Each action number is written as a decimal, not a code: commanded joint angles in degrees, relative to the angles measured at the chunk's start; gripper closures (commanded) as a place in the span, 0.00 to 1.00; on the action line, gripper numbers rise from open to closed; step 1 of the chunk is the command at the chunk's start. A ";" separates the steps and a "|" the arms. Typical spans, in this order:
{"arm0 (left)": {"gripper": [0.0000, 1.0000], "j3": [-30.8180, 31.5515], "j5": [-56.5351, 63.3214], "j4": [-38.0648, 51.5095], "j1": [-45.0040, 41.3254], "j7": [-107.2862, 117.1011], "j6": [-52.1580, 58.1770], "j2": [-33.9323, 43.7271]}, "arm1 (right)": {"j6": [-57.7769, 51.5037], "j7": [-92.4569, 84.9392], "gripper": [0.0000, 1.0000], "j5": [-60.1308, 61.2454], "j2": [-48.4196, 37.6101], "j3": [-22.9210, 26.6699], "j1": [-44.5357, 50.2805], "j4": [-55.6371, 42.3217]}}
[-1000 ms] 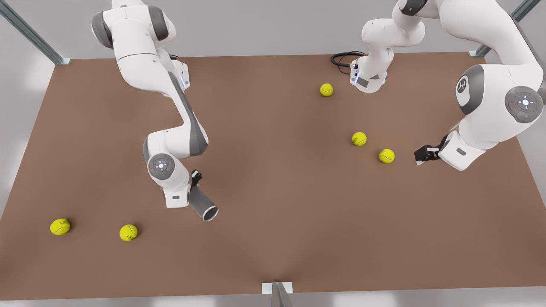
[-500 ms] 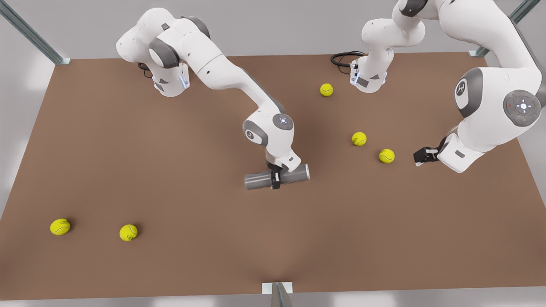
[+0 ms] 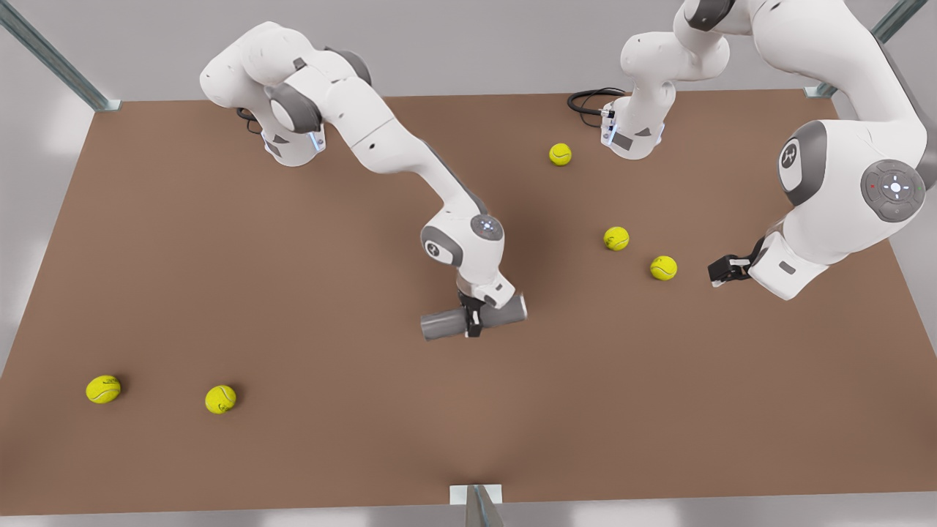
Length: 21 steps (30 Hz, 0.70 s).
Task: Put the tennis tube upright
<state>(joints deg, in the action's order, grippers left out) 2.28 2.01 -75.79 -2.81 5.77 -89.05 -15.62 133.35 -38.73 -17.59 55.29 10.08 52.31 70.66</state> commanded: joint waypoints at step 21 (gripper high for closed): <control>0.00 -1.05 -30.92 -5.85 0.00 10.49 -8.07 -0.55 | -21.53 8.50 0.00 7.12 -15.55 -4.02 2.71 1.59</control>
<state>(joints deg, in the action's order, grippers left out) 1.37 -17.81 -81.18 -2.79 8.08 -92.04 -16.15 126.65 -36.64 -14.25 41.44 6.59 54.90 71.99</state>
